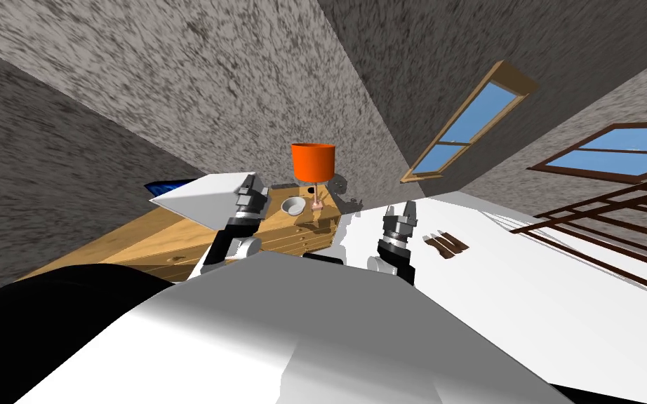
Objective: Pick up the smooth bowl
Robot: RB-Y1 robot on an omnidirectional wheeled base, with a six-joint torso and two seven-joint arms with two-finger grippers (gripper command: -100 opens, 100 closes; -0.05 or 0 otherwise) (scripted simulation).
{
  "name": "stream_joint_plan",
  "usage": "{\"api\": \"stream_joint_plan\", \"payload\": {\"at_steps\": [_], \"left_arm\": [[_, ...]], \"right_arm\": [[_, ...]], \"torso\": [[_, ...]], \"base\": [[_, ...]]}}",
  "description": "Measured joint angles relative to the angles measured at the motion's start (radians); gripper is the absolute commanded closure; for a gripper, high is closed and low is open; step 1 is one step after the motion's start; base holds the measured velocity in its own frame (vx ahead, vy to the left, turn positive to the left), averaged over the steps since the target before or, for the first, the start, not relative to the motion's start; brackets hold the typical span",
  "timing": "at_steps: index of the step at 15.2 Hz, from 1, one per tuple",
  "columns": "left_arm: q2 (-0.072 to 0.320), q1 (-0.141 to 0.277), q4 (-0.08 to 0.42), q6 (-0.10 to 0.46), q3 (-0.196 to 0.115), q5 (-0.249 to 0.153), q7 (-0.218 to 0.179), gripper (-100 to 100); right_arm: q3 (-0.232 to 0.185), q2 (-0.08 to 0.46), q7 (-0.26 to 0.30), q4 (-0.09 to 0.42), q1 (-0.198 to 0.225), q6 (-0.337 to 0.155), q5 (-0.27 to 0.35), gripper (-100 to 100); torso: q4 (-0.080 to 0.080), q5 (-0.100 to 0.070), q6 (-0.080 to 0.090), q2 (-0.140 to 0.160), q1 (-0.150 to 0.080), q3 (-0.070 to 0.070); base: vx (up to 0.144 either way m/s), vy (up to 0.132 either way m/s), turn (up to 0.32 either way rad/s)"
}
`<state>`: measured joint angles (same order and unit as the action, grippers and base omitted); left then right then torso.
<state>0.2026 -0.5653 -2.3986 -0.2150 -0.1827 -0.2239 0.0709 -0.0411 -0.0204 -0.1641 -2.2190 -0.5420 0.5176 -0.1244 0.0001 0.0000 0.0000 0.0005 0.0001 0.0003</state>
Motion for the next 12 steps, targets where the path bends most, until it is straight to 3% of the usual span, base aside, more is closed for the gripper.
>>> {"api": "stream_joint_plan", "payload": {"at_steps": [5,12], "left_arm": [[0.023,-0.015,-0.004,0.097,-0.046,-0.030,0.000,-100],[0.037,-0.026,-0.008,0.214,-0.085,-0.056,0.005,-100]], "right_arm": [[0.000,0.000,0.000,0.000,0.000,0.000,0.000,0],[0.000,0.000,0.000,0.000,0.000,0.000,0.000,0]], "torso": [[0.000,0.000,0.000,0.000,0.000,0.000],[0.000,0.000,0.000,0.000,0.000,0.000]], "base": [[-0.010,-0.003,-0.095],[-0.007,-0.003,-0.082]]}}
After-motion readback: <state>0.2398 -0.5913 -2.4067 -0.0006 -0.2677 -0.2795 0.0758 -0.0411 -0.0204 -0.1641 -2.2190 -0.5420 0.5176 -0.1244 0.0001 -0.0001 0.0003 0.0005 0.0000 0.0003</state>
